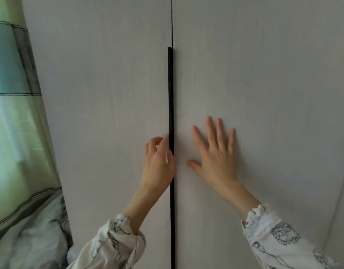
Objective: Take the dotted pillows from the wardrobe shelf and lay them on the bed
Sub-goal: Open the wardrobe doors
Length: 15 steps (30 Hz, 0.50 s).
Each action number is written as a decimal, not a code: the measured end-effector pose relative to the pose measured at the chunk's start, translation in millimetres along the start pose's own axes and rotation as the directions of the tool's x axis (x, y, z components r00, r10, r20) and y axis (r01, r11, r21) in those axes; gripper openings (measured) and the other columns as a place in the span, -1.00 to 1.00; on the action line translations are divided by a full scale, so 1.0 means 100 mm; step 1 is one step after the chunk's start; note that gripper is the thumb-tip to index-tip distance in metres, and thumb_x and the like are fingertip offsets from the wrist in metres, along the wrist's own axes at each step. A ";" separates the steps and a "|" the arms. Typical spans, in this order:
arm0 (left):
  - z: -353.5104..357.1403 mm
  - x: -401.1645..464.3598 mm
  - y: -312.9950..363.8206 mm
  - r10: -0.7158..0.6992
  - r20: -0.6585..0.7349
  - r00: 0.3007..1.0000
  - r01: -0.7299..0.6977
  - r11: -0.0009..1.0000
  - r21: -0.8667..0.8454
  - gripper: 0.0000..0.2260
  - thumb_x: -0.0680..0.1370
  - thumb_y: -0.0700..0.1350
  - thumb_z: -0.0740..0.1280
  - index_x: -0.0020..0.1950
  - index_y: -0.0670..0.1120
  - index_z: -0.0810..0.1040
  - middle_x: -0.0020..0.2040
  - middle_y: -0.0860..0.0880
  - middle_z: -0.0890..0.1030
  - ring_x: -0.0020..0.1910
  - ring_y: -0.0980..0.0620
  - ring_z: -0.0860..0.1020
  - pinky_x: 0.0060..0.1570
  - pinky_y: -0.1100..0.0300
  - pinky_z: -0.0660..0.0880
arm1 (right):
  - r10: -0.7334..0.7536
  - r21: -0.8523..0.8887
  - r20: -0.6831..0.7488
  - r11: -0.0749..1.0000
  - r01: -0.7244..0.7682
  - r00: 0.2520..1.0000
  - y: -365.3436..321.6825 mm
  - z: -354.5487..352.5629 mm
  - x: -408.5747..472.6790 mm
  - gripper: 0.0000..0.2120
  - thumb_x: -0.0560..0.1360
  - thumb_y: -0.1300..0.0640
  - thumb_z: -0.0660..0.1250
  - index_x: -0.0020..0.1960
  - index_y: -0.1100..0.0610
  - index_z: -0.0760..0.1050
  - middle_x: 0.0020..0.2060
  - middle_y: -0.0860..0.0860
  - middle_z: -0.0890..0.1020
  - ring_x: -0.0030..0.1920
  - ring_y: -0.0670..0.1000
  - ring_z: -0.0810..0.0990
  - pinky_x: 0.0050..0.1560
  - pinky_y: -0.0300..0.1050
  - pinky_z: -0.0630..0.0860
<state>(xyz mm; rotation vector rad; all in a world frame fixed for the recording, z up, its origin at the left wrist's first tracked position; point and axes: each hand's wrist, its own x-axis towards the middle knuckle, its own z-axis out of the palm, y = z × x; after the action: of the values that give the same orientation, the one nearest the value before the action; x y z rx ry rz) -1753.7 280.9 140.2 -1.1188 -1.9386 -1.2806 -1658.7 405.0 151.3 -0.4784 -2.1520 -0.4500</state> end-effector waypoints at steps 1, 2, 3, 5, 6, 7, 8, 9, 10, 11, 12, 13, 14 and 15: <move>0.02 -0.02 0.00 0.001 0.000 1.000 -0.001 0.998 -0.058 -0.58 0.53 -0.28 0.17 0.40 -0.11 0.32 0.15 -0.08 0.40 0.18 -0.04 0.34 0.07 0.43 0.18 | 0.007 -0.015 -0.017 1.000 -0.007 1.000 -0.01 0.02 0.00 -0.08 0.23 -0.20 0.46 0.47 0.04 0.16 0.47 0.21 0.12 0.46 0.27 0.03 0.37 0.35 -0.09; 0.03 -0.02 -0.01 -0.010 0.012 1.000 0.012 0.992 -0.124 -0.58 0.54 -0.28 0.16 0.40 -0.10 0.31 0.11 -0.05 0.41 0.14 -0.01 0.37 0.08 0.36 0.25 | 0.017 -0.025 -0.031 1.000 -0.017 0.999 -0.02 0.03 0.00 -0.08 0.22 -0.20 0.48 0.46 0.05 0.18 0.47 0.21 0.14 0.46 0.28 0.06 0.36 0.36 -0.07; 0.03 -0.03 0.00 -0.032 0.036 0.999 0.038 0.981 -0.192 -0.57 0.54 -0.28 0.16 0.41 -0.08 0.30 0.09 -0.02 0.41 0.09 0.03 0.41 0.09 0.30 0.32 | 0.031 -0.036 -0.034 0.999 -0.032 0.999 -0.05 0.03 0.00 -0.08 0.22 -0.19 0.48 0.46 0.05 0.18 0.47 0.21 0.14 0.46 0.27 0.06 0.36 0.36 -0.06; 0.00 -0.03 0.02 -0.084 0.108 0.991 0.112 0.949 -0.296 -0.55 0.53 -0.29 0.15 0.41 -0.06 0.28 0.08 0.01 0.39 -0.01 0.17 0.44 0.06 0.30 0.41 | 0.073 -0.062 -0.006 0.995 -0.073 0.997 -0.11 0.02 -0.01 -0.10 0.27 -0.18 0.46 0.48 0.03 0.13 0.49 0.19 0.08 0.48 0.25 0.00 0.36 0.38 -0.05; -0.02 -0.03 0.04 -0.101 0.138 0.985 0.142 0.933 -0.331 -0.54 0.52 -0.30 0.14 0.41 -0.06 0.28 0.09 0.00 0.38 -0.05 0.23 0.43 0.00 0.40 0.40 | 0.097 -0.069 0.017 0.993 -0.096 0.995 -0.13 0.01 -0.02 -0.10 0.29 -0.18 0.44 0.48 0.02 0.09 0.50 0.17 0.04 0.48 0.24 -0.03 0.36 0.39 -0.05; -0.05 -0.03 0.05 -0.111 0.160 0.981 0.163 0.918 -0.362 -0.53 0.51 -0.31 0.14 0.41 -0.06 0.27 0.10 -0.01 0.37 -0.06 0.25 0.43 -0.06 0.48 0.37 | 0.117 -0.076 0.038 0.991 -0.114 0.992 -0.15 0.00 -0.02 -0.11 0.30 -0.18 0.42 0.49 0.01 0.07 0.50 0.16 0.02 0.49 0.24 -0.05 0.35 0.39 -0.05; -0.08 -0.04 0.06 -0.120 0.186 0.975 0.185 0.902 -0.389 -0.52 0.50 -0.32 0.13 0.41 -0.05 0.27 0.12 -0.02 0.37 -0.05 0.24 0.42 -0.08 0.51 0.36 | 0.128 -0.084 0.054 0.989 -0.124 0.990 -0.16 -0.02 -0.02 -0.11 0.31 -0.19 0.41 0.49 0.01 0.06 0.50 0.16 0.01 0.49 0.23 -0.06 0.35 0.39 -0.05; -0.11 -0.04 0.07 -0.128 0.219 0.967 0.210 0.887 -0.412 -0.51 0.49 -0.32 0.12 0.41 -0.04 0.25 0.14 -0.03 0.36 -0.03 0.21 0.42 -0.07 0.48 0.37 | 0.138 -0.095 0.067 0.987 -0.132 0.988 -0.18 -0.03 -0.01 -0.11 0.31 -0.19 0.41 0.49 0.00 0.06 0.51 0.15 0.00 0.49 0.23 -0.07 0.35 0.40 -0.04; -0.15 -0.04 0.08 -0.135 0.251 0.959 0.235 0.872 -0.429 -0.50 0.49 -0.32 0.12 0.42 -0.03 0.24 0.16 -0.04 0.35 0.00 0.16 0.43 -0.01 0.39 0.39 | 0.151 -0.109 0.083 0.984 -0.142 0.985 -0.19 -0.05 0.00 -0.11 0.32 -0.20 0.40 0.49 0.00 0.04 0.51 0.15 -0.01 0.49 0.23 -0.08 0.34 0.40 -0.03; -0.18 -0.06 0.08 -0.140 0.278 0.950 0.256 0.859 -0.443 -0.49 0.49 -0.32 0.11 0.43 -0.03 0.23 0.17 -0.05 0.34 0.04 0.10 0.43 0.03 0.32 0.39 | 0.167 -0.125 0.104 0.980 -0.154 0.980 -0.21 -0.07 0.00 -0.11 0.33 -0.21 0.38 0.50 -0.01 0.01 0.51 0.14 -0.05 0.49 0.22 -0.11 0.34 0.40 -0.03; -0.23 -0.08 0.08 -0.139 0.298 0.944 0.269 0.848 -0.456 -0.49 0.49 -0.33 0.11 0.43 -0.03 0.22 0.17 -0.06 0.34 0.07 0.07 0.42 0.05 0.31 0.37 | 0.182 -0.138 0.128 0.977 -0.164 0.975 -0.23 -0.08 0.00 -0.10 0.34 -0.21 0.37 0.50 -0.02 -0.04 0.51 0.13 -0.08 0.49 0.21 -0.14 0.34 0.40 -0.03; -0.27 -0.10 0.07 -0.130 0.313 0.941 0.272 0.841 -0.468 -0.48 0.49 -0.33 0.10 0.43 -0.03 0.22 0.17 -0.06 0.34 0.08 0.06 0.42 0.05 0.32 0.35 | 0.193 -0.144 0.149 0.974 -0.172 0.970 -0.24 -0.10 0.00 -0.11 0.36 -0.19 0.36 0.50 -0.04 -0.07 0.51 0.11 -0.12 0.49 0.19 -0.17 0.34 0.40 -0.02; -0.32 -0.13 0.07 -0.120 0.325 0.938 0.273 0.836 -0.477 -0.48 0.49 -0.33 0.10 0.43 -0.02 0.23 0.17 -0.05 0.34 0.08 0.06 0.42 0.06 0.30 0.35 | 0.200 -0.142 0.164 0.974 -0.177 0.966 -0.25 -0.12 0.00 -0.11 0.36 -0.17 0.37 0.50 -0.05 -0.08 0.52 0.10 -0.14 0.49 0.18 -0.18 0.34 0.39 0.01; -0.38 -0.15 0.06 -0.114 0.334 0.936 0.274 0.832 -0.483 -0.48 0.48 -0.33 0.10 0.42 0.00 0.24 0.16 -0.05 0.36 0.08 0.06 0.44 0.08 0.28 0.36 | 0.199 -0.135 0.179 0.975 -0.177 0.963 -0.26 -0.15 0.00 -0.12 0.37 -0.13 0.38 0.50 -0.05 -0.08 0.52 0.09 -0.15 0.49 0.17 -0.18 0.34 0.38 0.04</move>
<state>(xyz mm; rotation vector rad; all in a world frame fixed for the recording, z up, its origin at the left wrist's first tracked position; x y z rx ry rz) -1740.5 242.6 145.8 -1.4683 -2.0090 -1.9367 -1660.6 375.5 156.0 -0.8150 -2.2447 -0.4398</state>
